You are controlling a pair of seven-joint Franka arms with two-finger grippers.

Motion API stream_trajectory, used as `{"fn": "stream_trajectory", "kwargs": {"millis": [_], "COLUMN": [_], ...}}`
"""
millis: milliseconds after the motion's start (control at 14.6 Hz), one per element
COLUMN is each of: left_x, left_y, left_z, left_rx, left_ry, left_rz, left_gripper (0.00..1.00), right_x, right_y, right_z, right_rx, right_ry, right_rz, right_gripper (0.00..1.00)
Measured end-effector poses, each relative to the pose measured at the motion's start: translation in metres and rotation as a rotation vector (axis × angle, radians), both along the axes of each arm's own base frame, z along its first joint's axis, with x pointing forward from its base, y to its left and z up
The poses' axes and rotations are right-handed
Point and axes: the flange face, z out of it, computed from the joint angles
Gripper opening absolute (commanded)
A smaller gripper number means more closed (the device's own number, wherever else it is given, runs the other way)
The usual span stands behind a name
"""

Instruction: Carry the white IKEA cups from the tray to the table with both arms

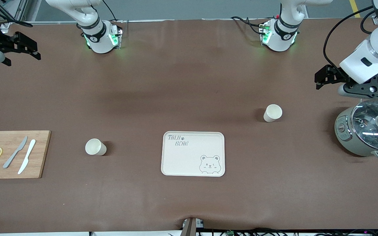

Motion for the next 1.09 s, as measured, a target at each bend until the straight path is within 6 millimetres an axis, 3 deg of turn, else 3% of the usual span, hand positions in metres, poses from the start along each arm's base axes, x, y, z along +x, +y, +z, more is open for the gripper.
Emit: {"fn": "stream_trajectory", "kwargs": {"millis": [342, 616, 889, 1095], "left_x": [0.003, 0.006, 0.006, 0.007], "left_y": [0.001, 0.0, 0.0, 0.0], "left_z": [0.005, 0.006, 0.006, 0.006], "left_rx": [-0.013, -0.048, -0.052, -0.052], "left_ry": [-0.028, -0.047, -0.046, -0.047], "left_rz": [-0.001, 0.002, 0.003, 0.003], "left_gripper": [1.0, 1.0, 1.0, 1.0], "right_x": [-0.007, -0.026, -0.042, -0.043], "right_y": [0.018, 0.031, 0.032, 0.031], "right_z": [0.004, 0.008, 0.016, 0.017], "right_rx": [-0.002, -0.006, -0.006, -0.005], "right_ry": [-0.005, -0.008, -0.016, -0.023], "right_rz": [0.033, 0.031, 0.035, 0.033], "right_gripper": [1.0, 1.0, 1.0, 1.0]}}
